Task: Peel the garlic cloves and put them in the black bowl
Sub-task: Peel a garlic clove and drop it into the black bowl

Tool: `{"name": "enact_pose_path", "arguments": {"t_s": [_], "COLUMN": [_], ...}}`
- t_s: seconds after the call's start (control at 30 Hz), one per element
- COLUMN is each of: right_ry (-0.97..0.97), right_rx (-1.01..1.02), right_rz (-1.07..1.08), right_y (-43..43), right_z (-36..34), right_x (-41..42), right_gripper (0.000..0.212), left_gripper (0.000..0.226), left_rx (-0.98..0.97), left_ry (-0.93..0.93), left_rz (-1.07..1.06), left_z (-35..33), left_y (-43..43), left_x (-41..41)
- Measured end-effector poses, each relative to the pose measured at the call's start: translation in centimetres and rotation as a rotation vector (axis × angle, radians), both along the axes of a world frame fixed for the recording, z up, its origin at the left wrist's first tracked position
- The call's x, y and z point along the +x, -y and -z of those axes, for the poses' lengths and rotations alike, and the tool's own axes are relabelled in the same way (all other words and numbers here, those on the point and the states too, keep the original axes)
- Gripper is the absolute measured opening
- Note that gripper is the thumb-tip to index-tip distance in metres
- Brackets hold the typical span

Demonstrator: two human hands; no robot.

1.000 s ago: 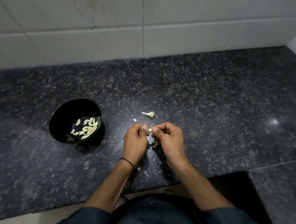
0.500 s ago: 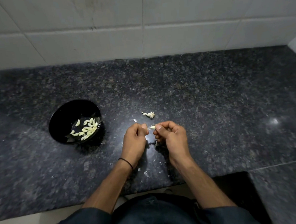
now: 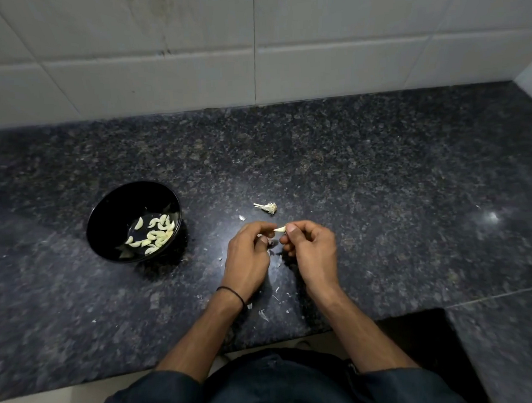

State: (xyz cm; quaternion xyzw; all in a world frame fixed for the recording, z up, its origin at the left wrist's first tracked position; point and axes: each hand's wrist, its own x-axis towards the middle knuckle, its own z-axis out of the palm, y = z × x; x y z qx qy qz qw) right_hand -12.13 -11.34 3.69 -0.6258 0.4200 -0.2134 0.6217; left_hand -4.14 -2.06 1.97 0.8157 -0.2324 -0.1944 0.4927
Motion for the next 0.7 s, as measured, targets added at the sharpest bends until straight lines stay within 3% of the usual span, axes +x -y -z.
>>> {"name": "enact_pose_path", "arguments": {"t_s": [0.3, 0.57, 0.63, 0.7], "right_ry": [-0.043, 0.146, 0.152, 0.086], "right_rx": [-0.077, 0.413, 0.398, 0.255], "right_rz": [-0.055, 0.014, 0.063, 0.067], "right_y": [-0.1, -0.8, -0.9, -0.9], "right_z": [0.0, -0.9, -0.7, -0.2], "right_x": [0.1, 0.6, 0.9, 1.0], "right_gripper": [0.021, 0.031, 0.032, 0.032], "left_gripper": [0.013, 0.020, 0.014, 0.008], "left_rx": [-0.216, -0.212, -0.179, -0.163], "left_ry": [-0.128, -0.116, -0.063, -0.022], "left_rz": [-0.075, -0.104, -0.073, -0.046], "left_z": [-1.0, -1.0, -1.1, -1.2], "left_y": [0.1, 0.2, 0.2, 0.3], "left_x": [0.0, -0.5, -0.9, -1.2]}}
